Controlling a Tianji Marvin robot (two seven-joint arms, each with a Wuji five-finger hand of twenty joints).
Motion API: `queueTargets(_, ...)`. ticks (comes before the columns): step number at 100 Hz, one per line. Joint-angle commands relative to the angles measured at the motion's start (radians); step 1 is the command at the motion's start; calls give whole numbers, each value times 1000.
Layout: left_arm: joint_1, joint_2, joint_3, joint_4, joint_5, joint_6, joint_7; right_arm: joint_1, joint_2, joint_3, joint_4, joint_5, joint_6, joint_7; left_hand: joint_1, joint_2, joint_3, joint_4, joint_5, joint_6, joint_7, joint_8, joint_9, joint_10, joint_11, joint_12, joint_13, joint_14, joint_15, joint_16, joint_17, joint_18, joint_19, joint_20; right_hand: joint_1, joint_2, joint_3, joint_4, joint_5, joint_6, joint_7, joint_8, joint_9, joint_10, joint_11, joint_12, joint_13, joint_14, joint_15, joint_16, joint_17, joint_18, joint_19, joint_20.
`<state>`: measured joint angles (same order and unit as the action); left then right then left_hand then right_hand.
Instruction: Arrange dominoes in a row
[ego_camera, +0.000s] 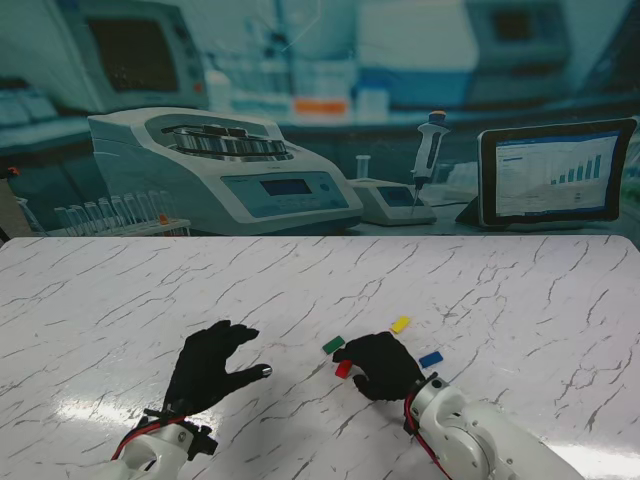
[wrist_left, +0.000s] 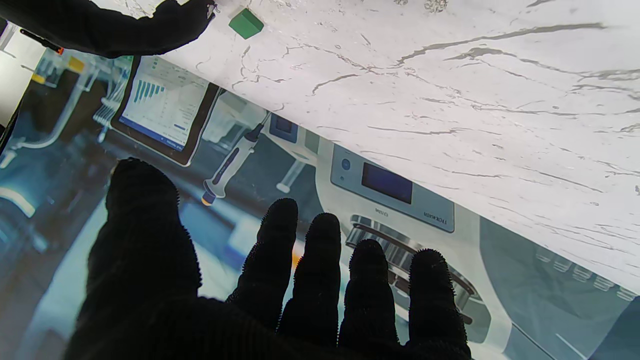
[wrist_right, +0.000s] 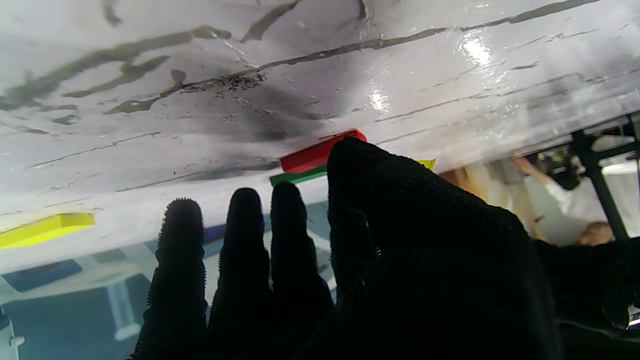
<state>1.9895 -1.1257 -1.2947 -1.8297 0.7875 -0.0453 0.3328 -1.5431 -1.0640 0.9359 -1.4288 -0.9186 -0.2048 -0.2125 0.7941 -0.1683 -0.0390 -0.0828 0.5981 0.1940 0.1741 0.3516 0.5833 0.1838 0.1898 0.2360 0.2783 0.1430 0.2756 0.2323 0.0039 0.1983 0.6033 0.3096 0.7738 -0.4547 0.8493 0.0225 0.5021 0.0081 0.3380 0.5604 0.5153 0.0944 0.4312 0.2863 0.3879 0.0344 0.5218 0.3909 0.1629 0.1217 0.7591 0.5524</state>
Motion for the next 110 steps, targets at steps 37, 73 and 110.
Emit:
queueTargets(37, 7, -8, 2, 4, -11, -21, -3, 39, -11, -68, 48, -25, 25, -37, 7, 3, -16, -12, 20, -28, 12, 12, 30, -12, 13, 15, 38, 2, 17, 24, 6, -5, 46, 25, 35, 8, 8, -41, 84, -76, 88, 43, 17, -26, 124, 73, 6, -5, 123, 65, -17, 16, 92, -49)
queueTargets(73, 4, -10, 4, 11, -14, -25, 7, 42, -12, -72, 57, -34, 44, -52, 7, 7, -16, -12, 25, -32, 15, 13, 35, -15, 15, 17, 41, 2, 18, 28, 8, -5, 52, 28, 53, -31, 37, -70, 126, -73, 178, 48, 65, -41, 217, 127, 51, -21, 216, 105, 17, -45, 208, -45)
queueTargets(110, 1, -13, 6, 21, -24, -36, 21, 44, -21, -83, 96, -22, 58, -107, -10, 26, -18, -13, 33, -32, 18, 14, 42, -10, 17, 18, 45, 7, 22, 29, 9, -1, 59, 31, 80, -112, 33, -125, 131, -134, 501, 8, 171, -41, 305, 232, 121, -14, 351, 183, 54, -69, 337, -35)
